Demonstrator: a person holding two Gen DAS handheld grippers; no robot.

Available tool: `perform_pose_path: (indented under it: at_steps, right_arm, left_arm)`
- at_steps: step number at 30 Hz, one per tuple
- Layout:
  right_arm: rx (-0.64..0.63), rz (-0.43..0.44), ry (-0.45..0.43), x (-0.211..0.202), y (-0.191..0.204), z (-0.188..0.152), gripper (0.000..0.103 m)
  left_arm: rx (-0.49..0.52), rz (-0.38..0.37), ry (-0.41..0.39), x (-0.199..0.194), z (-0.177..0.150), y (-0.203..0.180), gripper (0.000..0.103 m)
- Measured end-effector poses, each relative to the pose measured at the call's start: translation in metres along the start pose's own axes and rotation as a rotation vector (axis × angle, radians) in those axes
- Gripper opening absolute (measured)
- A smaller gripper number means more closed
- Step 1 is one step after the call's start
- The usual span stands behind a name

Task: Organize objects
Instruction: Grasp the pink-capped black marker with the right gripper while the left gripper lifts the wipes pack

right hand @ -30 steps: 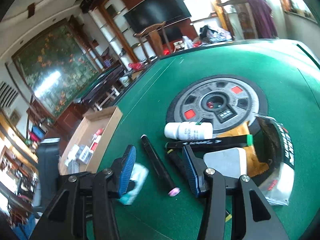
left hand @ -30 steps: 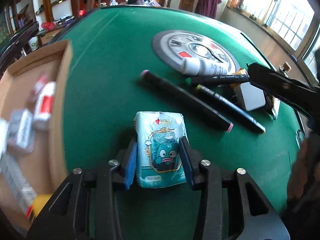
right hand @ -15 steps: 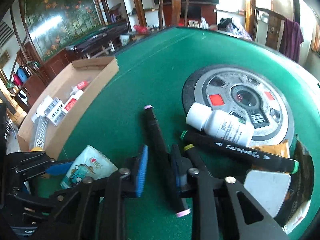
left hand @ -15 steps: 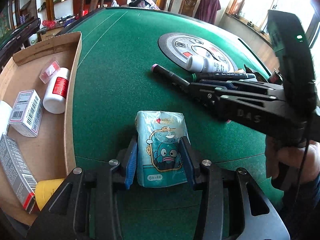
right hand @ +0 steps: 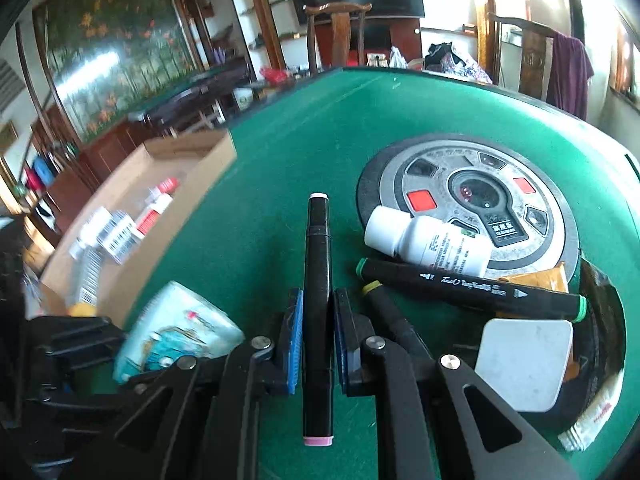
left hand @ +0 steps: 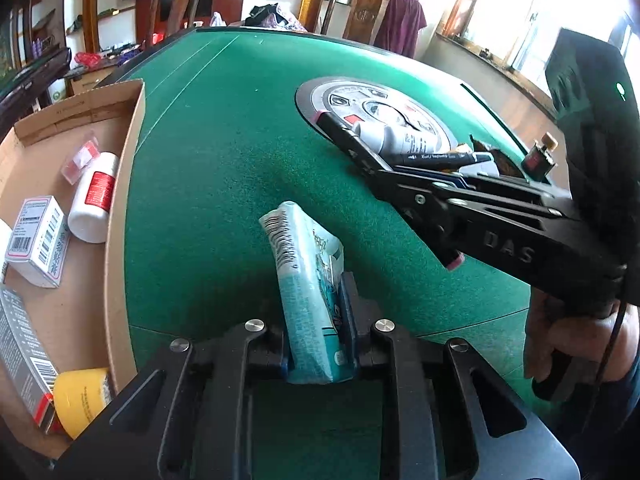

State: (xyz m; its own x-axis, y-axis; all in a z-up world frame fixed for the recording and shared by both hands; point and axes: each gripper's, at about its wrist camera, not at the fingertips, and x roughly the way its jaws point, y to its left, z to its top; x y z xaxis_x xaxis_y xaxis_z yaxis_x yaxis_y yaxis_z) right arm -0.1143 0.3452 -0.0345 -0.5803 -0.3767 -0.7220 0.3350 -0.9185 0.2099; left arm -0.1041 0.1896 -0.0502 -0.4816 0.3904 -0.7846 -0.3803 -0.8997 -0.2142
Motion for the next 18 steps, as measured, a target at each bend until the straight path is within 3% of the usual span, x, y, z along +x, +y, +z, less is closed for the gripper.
perform_pose_path:
  at_steps: [18]
  right_arm:
    - [0.209, 0.036, -0.130, -0.027, -0.012, -0.014, 0.013]
  left_arm:
    - [-0.023, -0.060, -0.040, -0.028, 0.001, 0.010, 0.014]
